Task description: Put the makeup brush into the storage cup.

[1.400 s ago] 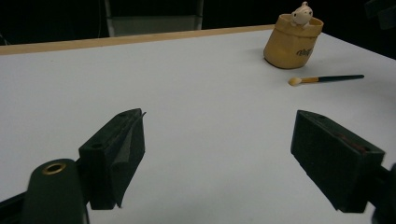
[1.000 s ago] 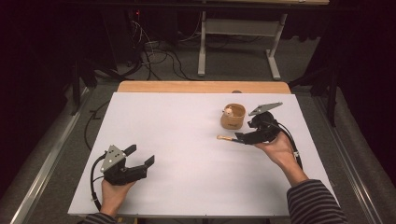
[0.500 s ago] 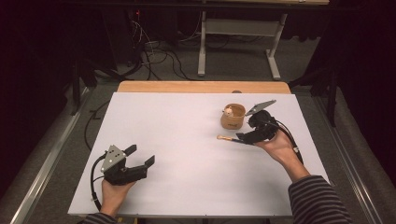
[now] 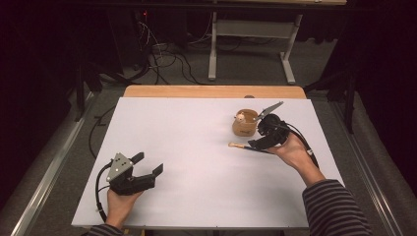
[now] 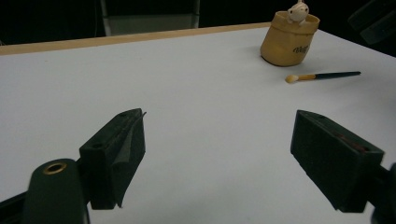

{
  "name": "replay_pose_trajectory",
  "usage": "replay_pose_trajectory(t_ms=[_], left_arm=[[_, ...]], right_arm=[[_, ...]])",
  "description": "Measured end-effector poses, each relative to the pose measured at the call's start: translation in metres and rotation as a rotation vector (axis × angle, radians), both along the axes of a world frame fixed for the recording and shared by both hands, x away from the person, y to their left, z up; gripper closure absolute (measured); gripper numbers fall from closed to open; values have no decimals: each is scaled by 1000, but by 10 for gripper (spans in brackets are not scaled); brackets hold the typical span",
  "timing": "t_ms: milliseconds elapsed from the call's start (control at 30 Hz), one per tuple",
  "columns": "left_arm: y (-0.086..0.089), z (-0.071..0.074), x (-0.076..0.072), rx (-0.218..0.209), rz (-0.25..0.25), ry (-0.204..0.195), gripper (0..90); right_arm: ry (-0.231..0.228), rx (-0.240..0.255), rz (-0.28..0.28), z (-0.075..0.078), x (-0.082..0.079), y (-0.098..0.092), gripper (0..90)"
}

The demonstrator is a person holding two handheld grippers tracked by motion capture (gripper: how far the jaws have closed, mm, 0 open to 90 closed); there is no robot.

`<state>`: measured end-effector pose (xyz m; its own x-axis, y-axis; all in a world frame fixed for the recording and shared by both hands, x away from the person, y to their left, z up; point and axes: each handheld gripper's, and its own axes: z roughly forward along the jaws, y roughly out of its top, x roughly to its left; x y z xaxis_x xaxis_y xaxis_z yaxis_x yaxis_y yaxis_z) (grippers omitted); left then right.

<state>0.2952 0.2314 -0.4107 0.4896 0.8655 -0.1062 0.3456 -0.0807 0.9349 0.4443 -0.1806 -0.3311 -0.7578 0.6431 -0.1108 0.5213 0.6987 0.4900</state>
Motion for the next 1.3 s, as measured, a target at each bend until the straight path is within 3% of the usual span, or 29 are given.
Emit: replay_pose_trajectory(t_ms=[200, 533, 933, 1300], left_arm=[[0, 0, 0, 0, 4, -2, 185], [0, 0, 0, 0, 6, -4, 185], [1, 0, 0, -1, 8, -4, 186], [1, 1, 0, -2, 7, -7, 182]], right_arm=[[35, -42, 17, -5, 5, 3, 474], [86, -61, 13, -8, 14, 9, 520], [121, -119, 42, -18, 20, 15, 505], [162, -153, 55, -28, 25, 17, 554]])
